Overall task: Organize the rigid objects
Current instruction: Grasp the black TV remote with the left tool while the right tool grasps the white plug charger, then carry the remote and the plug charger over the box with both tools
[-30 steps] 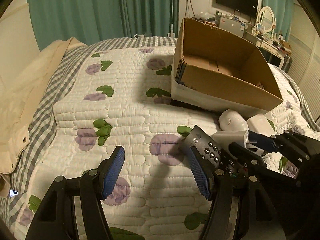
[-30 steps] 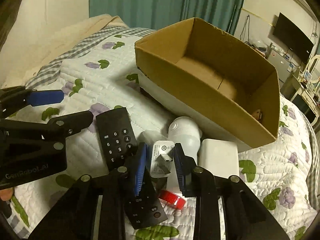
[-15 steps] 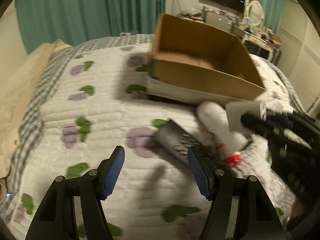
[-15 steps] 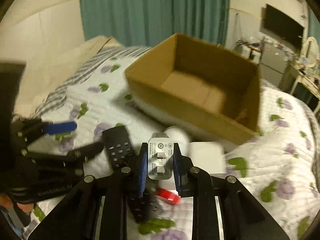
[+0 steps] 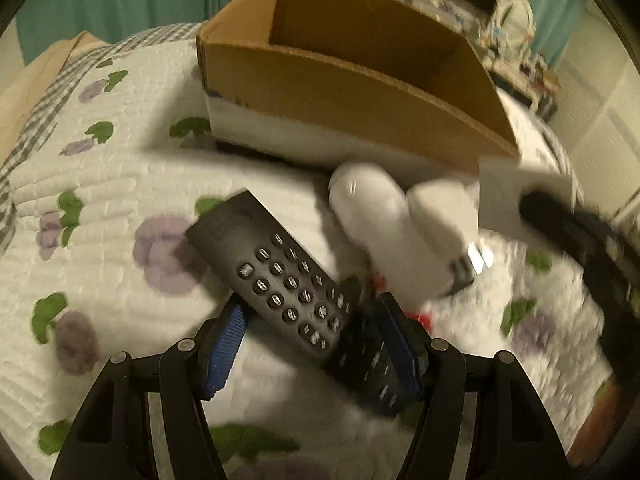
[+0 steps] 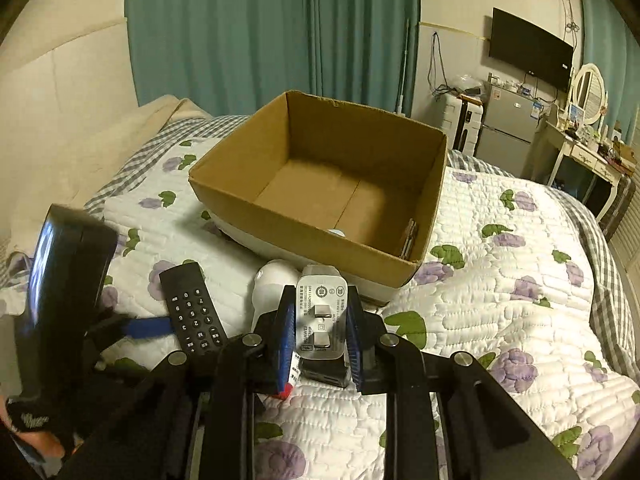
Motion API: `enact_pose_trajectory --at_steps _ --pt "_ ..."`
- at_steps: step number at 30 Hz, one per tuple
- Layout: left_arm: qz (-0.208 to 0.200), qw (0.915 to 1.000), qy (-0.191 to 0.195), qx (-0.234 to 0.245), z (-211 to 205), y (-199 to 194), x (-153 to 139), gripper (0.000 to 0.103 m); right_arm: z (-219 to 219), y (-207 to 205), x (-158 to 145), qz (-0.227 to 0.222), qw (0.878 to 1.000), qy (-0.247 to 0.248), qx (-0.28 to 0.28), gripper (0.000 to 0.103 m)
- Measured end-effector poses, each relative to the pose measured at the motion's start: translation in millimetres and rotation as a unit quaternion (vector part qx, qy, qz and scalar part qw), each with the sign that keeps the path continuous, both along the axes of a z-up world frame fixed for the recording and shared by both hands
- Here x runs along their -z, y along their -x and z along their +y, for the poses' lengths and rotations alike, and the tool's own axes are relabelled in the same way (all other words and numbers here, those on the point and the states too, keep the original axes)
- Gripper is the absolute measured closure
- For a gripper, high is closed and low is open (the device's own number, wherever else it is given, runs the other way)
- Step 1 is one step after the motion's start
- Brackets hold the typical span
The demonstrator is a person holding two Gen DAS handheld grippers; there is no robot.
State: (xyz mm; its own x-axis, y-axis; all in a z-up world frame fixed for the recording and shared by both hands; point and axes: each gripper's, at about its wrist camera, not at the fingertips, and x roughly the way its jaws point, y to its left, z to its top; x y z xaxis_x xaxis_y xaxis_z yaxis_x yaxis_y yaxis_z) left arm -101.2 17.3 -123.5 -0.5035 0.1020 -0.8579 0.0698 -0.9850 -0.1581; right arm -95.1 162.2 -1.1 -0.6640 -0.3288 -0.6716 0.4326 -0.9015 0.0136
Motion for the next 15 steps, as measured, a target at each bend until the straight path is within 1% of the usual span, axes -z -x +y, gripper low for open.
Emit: enact_pose_trajectory --at_steps 1,2,4,6,7,8,11,12,13,15 --pt "0.006 1.0 -0.003 -0.007 -1 4 1 0.037 2 1 1 -0.002 1.0 0.003 0.001 0.081" --pt "0.008 0.9999 0.001 -0.014 0 7 3 0.041 4 2 2 -0.004 1.0 0.006 0.004 0.081" --pt "0.01 0.9992 0.031 -0.024 4 12 6 0.054 7 3 3 -0.005 1.0 0.007 0.007 0.081" --pt "0.015 0.9988 0.04 -0.025 6 10 3 0.065 9 3 3 -0.006 1.0 0.008 0.01 0.081" --pt "0.016 0.9989 0.037 -0.023 5 9 1 0.071 10 3 3 -0.006 1.0 0.008 0.01 0.081" --pt "0.016 0.999 0.033 -0.025 3 7 -2 0.074 10 3 3 -0.006 1.0 0.009 0.009 0.081" --pt "0.025 0.9988 0.034 -0.024 0 -1 -12 0.076 9 0 0 -0.005 1.0 0.01 0.008 0.081" --pt "0.034 0.9984 0.037 -0.024 0 -4 -19 0.076 8 -1 -2 -0.004 1.0 0.01 0.007 0.081" --pt "0.042 0.9981 0.039 -0.024 -3 -5 -26 0.079 7 -2 -4 -0.001 1.0 0.01 0.005 0.081" --pt "0.062 0.9972 0.038 -0.018 -4 -10 -46 0.082 5 -6 -11 0.008 1.0 0.007 0.004 0.081"
